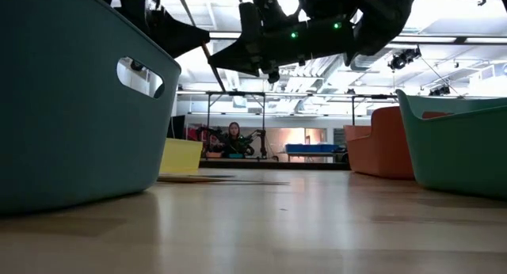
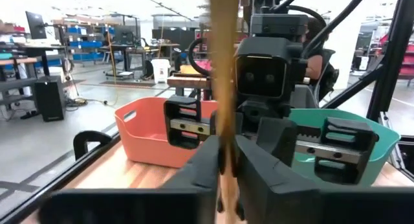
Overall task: Sort silverware by color (type)
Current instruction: Put the gold knife into the yellow bin
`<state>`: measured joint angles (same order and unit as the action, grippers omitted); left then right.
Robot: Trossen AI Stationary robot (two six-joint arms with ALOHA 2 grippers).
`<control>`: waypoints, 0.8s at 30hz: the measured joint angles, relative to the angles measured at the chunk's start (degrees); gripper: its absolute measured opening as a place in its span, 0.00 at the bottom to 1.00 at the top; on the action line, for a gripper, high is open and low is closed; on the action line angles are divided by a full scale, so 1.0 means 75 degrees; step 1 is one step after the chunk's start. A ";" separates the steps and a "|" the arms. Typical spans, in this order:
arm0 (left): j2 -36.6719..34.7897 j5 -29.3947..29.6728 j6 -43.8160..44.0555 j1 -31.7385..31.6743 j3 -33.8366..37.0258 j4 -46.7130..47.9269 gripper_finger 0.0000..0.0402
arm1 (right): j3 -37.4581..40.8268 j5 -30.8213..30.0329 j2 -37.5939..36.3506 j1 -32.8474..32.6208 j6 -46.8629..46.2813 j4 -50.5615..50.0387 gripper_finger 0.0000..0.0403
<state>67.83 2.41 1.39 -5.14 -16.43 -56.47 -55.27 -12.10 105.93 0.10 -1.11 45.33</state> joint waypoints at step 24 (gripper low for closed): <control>-0.2504 0.0393 -0.0470 -0.0579 0.0015 0.3469 0.02 | -0.0002 -0.1775 -0.0824 -0.0067 0.0192 -0.2771 0.50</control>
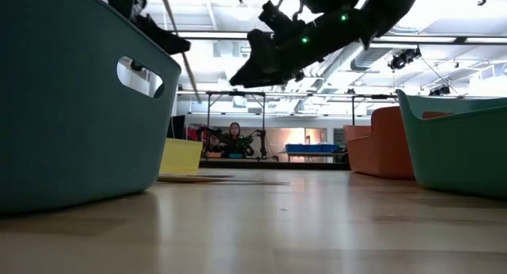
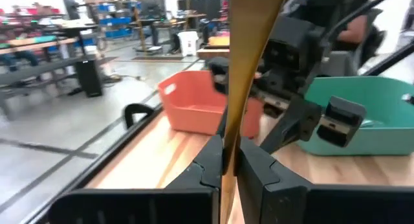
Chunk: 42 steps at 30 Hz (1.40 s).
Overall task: Sort silverware by color (type)
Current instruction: Put the gold knife into the yellow bin
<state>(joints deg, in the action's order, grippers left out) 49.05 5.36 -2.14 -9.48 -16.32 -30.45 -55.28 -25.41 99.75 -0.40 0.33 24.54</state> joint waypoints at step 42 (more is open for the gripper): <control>-0.3076 0.0360 0.0022 -0.0098 0.0801 0.1863 0.02 | 0.3770 0.2644 -0.2460 0.0551 -0.0383 0.3991 0.56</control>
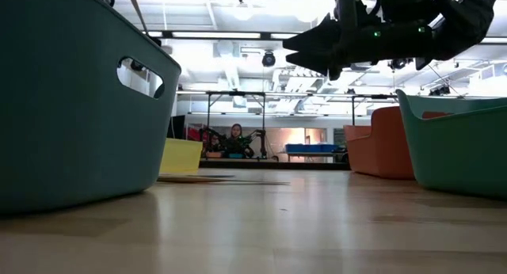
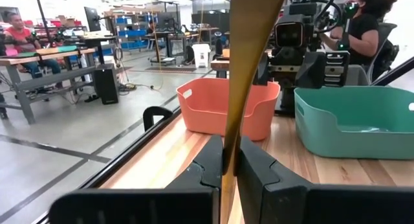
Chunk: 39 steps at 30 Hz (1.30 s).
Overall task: Sort silverware by color (type)
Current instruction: Put the gold knife into the yellow bin
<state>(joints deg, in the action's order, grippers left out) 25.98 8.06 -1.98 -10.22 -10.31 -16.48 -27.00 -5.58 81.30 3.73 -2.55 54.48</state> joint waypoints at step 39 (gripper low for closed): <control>0.1259 0.3377 0.0265 -0.1208 -0.0003 0.0327 0.02 | -0.0006 -0.0863 0.0009 0.0006 -0.0620 -0.0438 0.56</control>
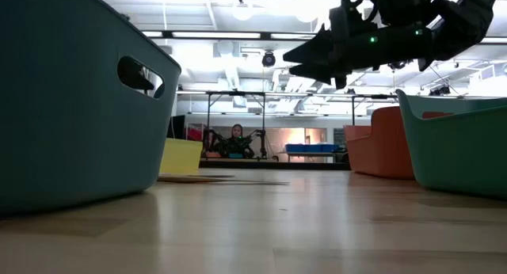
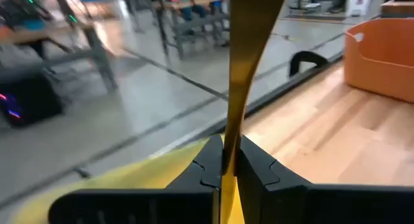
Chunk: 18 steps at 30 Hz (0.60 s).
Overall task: Sort silverware by color (type)
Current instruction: Put the gold knife into the yellow bin
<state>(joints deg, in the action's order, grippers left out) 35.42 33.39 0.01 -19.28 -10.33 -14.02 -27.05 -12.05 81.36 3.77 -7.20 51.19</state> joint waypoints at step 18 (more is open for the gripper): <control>0.1501 -0.4234 0.1724 -0.3848 0.0000 -0.0185 0.02 | 0.0000 0.0000 0.0003 -0.0058 -0.0466 -0.0416 0.56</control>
<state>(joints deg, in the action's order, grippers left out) 46.68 1.64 12.94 -48.14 -10.33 -15.41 -27.05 -12.05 81.38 3.33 -10.69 48.07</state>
